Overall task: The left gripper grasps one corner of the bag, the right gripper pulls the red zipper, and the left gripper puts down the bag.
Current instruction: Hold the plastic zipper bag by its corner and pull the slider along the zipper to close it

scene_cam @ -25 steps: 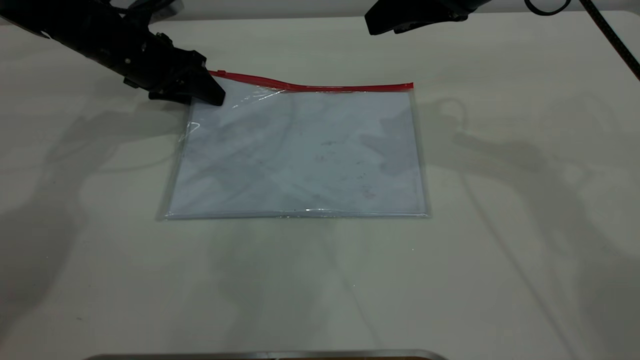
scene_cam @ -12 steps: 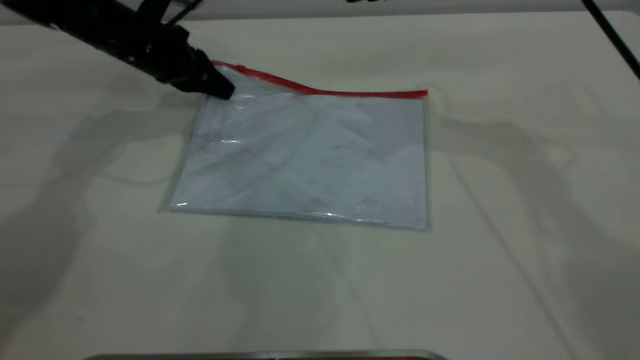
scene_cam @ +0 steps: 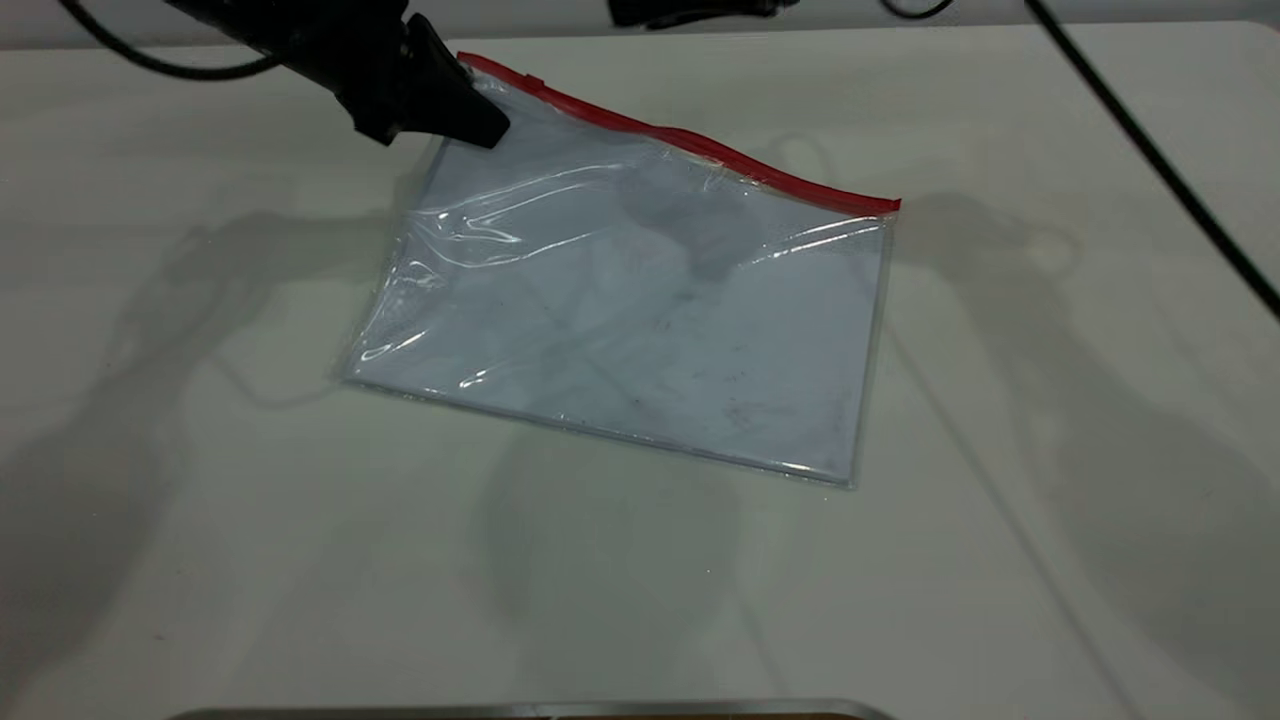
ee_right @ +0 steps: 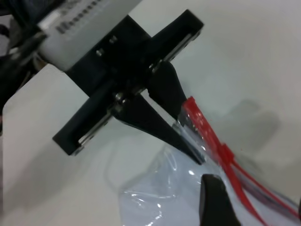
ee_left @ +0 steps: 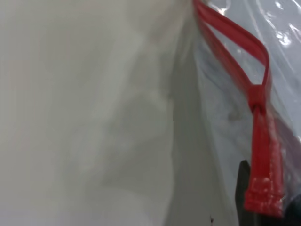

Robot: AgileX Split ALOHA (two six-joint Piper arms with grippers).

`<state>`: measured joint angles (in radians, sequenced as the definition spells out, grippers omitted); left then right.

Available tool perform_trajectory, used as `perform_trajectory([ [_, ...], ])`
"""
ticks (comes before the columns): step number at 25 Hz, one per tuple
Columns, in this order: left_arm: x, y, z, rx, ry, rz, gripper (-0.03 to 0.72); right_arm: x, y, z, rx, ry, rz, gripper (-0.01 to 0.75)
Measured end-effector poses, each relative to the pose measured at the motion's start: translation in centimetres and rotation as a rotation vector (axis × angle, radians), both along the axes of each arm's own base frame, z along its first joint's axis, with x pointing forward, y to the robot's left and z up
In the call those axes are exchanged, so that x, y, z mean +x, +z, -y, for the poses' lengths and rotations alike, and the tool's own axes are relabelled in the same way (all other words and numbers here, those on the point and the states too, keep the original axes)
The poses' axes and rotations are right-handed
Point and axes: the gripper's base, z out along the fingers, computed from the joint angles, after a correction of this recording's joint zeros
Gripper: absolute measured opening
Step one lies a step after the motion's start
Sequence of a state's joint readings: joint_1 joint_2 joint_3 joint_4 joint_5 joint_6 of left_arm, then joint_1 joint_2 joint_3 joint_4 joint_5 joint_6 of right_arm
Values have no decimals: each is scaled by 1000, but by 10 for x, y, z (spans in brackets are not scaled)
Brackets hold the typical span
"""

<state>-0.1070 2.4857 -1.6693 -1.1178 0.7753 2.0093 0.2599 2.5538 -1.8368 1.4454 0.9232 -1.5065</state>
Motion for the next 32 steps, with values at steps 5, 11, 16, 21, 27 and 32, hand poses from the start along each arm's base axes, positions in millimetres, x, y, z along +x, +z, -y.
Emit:
perform_trajectory([
  [5,-4,1,10,-2,-86,46,54,-2,-15,-19,12,47,-16,460],
  [11,-6,1,18,1,-117,61,54,-9,-27,-30,10,72,-40,457],
  [16,-6,1,18,1,-118,61,54,-9,-32,-29,6,73,-49,452],
  [21,-6,1,18,1,-119,63,54,-10,-39,-29,14,62,-67,450],
  [27,-6,0,18,6,-116,68,55,-9,-40,-30,26,51,-74,426],
  [32,-6,0,18,7,-115,68,57,-9,-40,-30,27,46,-70,386],
])
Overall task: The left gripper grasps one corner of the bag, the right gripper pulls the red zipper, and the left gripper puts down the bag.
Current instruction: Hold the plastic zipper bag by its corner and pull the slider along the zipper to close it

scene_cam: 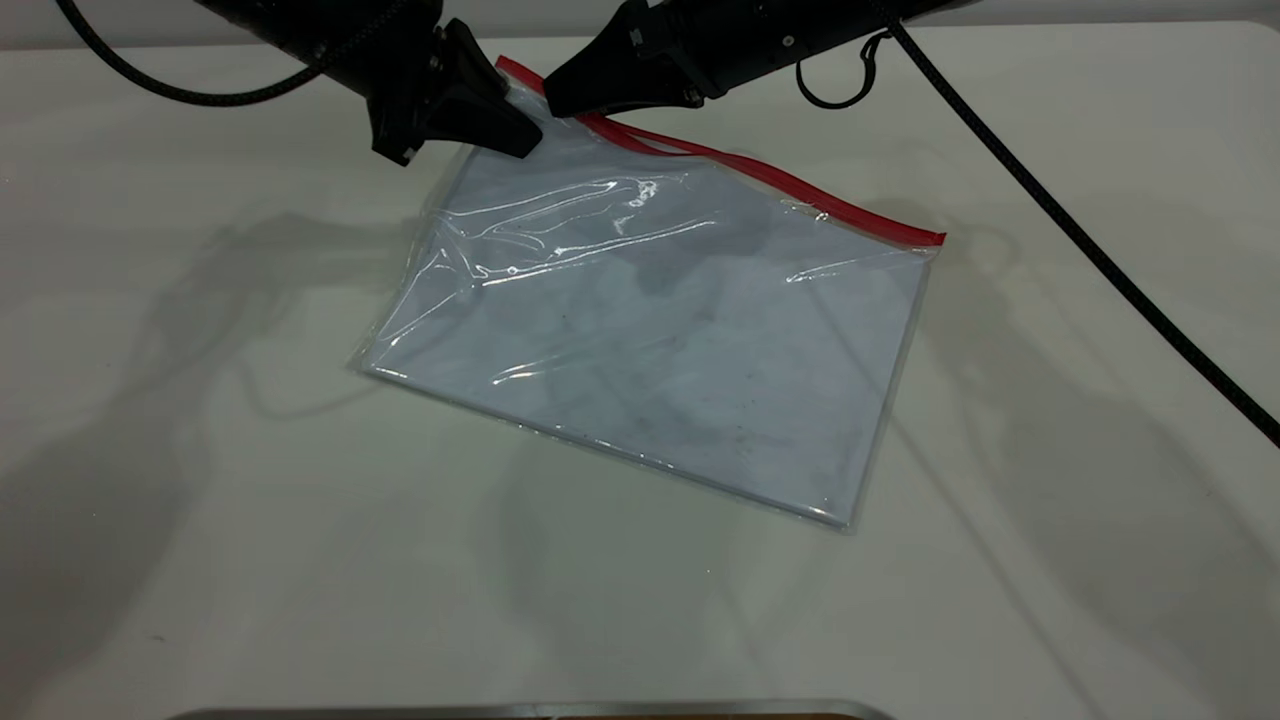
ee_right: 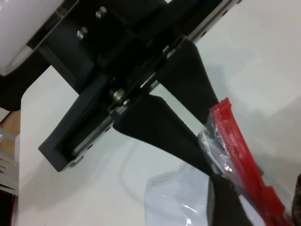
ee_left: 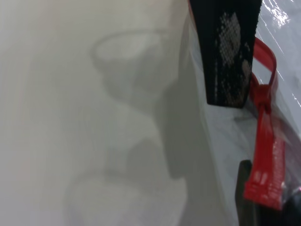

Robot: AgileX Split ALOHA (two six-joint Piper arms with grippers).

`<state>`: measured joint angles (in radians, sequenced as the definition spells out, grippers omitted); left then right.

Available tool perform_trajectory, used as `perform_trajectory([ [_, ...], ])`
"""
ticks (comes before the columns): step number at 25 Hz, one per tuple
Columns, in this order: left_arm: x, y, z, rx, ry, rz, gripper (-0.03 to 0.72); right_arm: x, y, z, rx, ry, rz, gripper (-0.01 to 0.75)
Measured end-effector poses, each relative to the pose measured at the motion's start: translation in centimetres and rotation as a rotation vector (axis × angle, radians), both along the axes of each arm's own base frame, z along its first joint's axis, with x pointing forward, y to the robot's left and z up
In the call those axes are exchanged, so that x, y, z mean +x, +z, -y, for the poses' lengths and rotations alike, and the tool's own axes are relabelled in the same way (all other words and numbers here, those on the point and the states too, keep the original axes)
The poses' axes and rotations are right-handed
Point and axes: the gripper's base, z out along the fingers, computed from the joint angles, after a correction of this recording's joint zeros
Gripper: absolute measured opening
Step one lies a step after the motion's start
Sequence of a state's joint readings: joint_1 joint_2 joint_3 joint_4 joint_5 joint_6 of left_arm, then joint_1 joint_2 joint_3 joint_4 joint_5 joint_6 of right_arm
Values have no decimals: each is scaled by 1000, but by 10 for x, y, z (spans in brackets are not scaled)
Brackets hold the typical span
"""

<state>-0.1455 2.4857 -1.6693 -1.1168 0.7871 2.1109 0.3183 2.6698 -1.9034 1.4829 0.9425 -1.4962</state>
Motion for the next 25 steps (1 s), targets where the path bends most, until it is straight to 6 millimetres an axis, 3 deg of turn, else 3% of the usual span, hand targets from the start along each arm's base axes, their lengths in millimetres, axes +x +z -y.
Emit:
perform_trajectory([
  [15,0,0,0,5,4,5,60,1,-4,-1,16,-14,-6,368],
  [19,0,0,0,5,4,5,61,1,-5,-1,10,-11,-6,320],
  [25,0,0,0,5,4,5,62,1,-5,-1,3,-13,1,184],
])
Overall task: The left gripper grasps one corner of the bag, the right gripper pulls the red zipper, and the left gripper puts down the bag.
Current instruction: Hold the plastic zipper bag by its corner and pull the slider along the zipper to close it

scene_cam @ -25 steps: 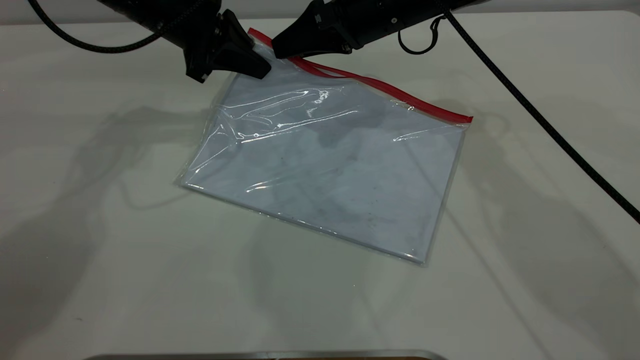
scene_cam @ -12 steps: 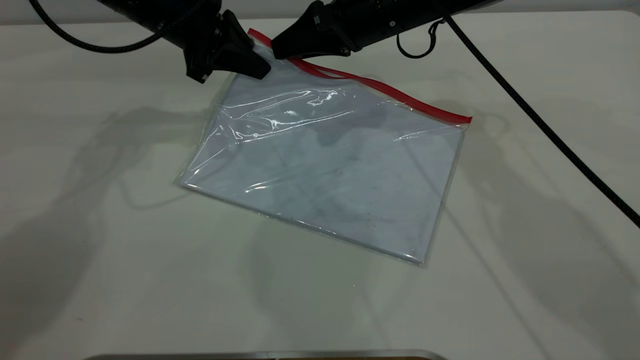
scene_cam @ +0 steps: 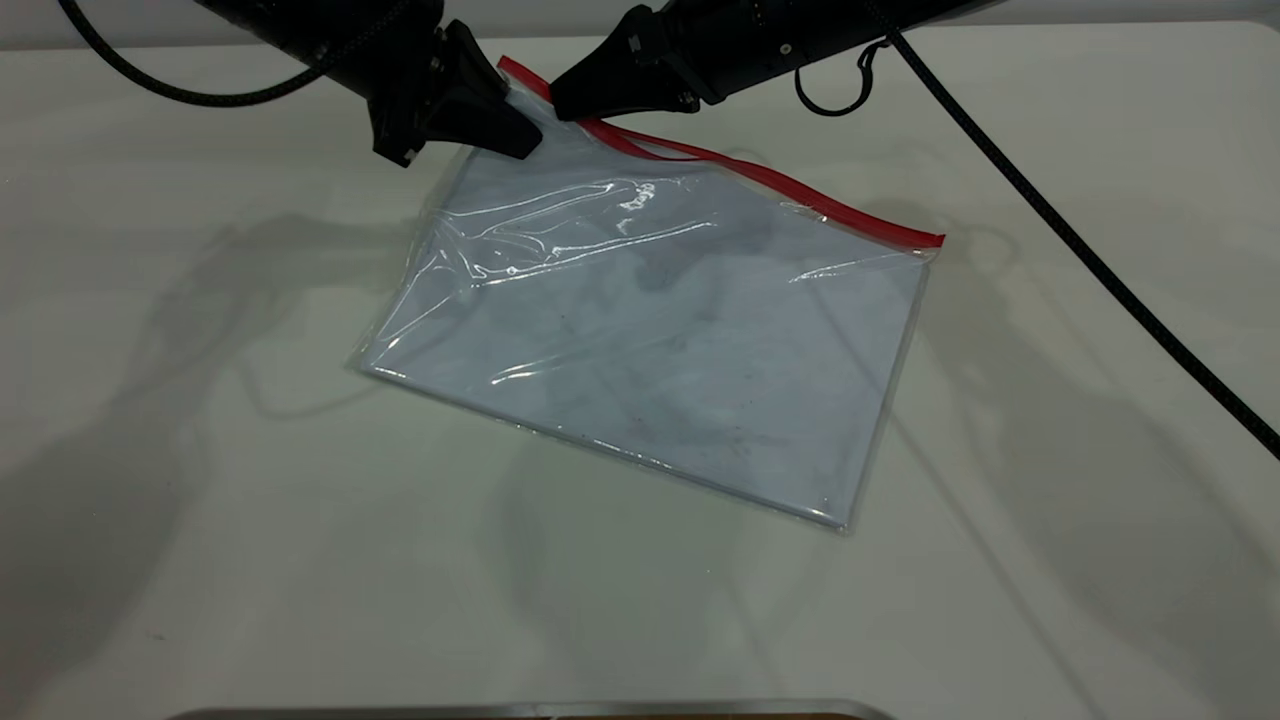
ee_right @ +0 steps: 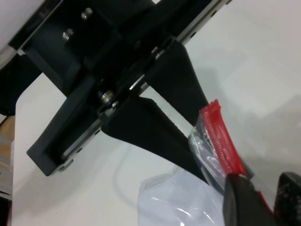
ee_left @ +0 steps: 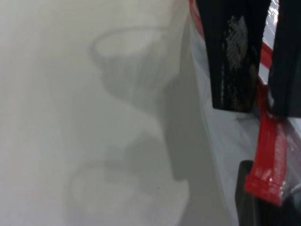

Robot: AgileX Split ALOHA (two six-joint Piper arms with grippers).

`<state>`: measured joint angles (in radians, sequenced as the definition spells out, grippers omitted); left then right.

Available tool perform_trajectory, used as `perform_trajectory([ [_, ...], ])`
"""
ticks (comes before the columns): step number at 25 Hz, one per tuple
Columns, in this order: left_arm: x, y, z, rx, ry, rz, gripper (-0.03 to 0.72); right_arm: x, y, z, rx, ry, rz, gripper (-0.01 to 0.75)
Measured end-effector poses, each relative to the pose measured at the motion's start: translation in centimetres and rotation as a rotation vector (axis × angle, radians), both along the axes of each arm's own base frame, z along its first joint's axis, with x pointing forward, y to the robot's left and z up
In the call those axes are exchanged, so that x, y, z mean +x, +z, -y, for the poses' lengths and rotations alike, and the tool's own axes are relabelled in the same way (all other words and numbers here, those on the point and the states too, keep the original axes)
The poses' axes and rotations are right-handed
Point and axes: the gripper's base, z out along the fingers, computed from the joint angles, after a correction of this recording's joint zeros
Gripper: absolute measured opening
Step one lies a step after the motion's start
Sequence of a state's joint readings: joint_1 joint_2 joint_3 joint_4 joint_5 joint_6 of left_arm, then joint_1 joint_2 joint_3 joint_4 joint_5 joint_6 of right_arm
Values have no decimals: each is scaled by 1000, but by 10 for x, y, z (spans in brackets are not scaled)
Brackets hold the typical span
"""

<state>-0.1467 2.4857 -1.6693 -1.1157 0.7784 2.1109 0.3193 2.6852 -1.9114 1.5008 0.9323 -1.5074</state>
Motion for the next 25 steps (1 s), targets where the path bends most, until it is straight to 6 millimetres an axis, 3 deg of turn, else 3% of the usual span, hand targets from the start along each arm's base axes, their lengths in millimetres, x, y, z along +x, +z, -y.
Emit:
perform_trajectory([
  [7,1,1,1,-22,22,-7,63,1,1,1,0,6,18,62],
  [25,3,15,-6,-129,88,-64,63,7,6,17,24,17,29,56],
])
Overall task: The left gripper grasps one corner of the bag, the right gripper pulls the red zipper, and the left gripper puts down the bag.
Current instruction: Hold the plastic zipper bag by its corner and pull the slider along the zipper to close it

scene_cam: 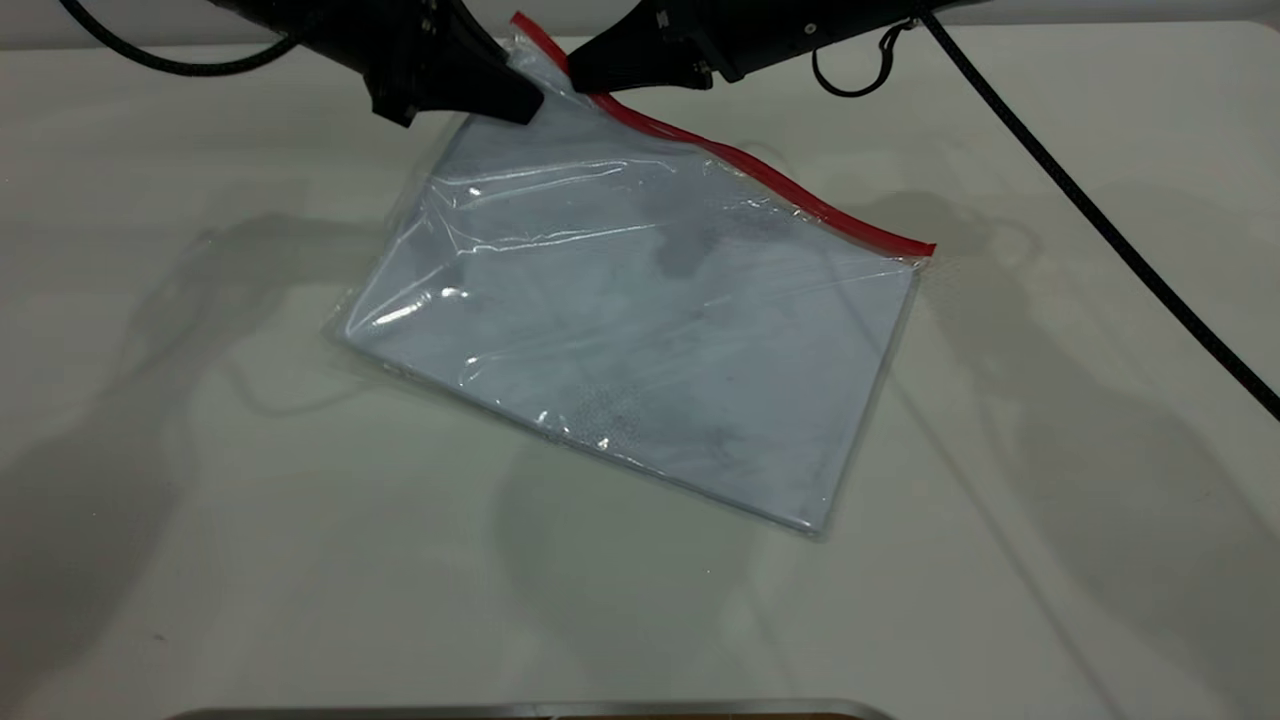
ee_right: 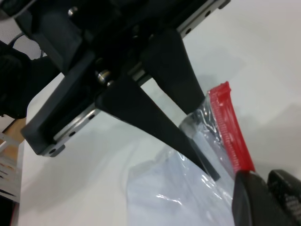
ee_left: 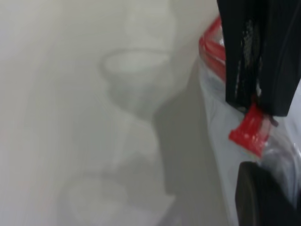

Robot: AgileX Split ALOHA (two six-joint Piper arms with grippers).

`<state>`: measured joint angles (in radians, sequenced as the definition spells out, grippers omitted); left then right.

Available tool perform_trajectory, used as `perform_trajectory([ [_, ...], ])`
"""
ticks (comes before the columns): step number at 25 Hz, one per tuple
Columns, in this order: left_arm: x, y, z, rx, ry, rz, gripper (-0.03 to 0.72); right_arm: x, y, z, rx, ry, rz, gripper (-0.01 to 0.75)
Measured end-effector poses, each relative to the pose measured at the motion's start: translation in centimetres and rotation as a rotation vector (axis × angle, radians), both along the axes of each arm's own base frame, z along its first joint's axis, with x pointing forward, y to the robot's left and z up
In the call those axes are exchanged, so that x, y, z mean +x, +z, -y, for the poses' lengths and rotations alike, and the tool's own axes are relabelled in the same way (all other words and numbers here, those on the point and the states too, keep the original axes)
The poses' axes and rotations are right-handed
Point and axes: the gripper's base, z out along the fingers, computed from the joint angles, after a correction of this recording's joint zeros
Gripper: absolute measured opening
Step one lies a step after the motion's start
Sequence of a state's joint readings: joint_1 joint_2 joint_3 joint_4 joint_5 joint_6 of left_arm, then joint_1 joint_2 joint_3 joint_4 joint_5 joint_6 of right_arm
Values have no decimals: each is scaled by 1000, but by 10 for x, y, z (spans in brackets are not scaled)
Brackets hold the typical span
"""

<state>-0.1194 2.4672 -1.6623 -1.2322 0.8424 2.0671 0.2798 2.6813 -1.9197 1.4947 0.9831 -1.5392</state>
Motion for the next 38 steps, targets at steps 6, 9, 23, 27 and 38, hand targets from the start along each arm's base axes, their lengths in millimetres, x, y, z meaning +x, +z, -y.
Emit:
perform_trajectory([
  [6,3,4,-5,-53,26,13,64,2,1,2,-32,-1,24,56],
  [9,5,7,-8,-92,43,11,64,4,4,2,-44,-11,37,59],
  [23,11,18,-33,-247,118,-14,52,8,0,5,-115,-38,74,65],
  [27,13,21,-36,-294,147,-18,52,9,-2,7,-149,-45,89,66],
  [38,18,43,-48,-381,195,14,51,12,-16,28,-312,-1,139,72],
])
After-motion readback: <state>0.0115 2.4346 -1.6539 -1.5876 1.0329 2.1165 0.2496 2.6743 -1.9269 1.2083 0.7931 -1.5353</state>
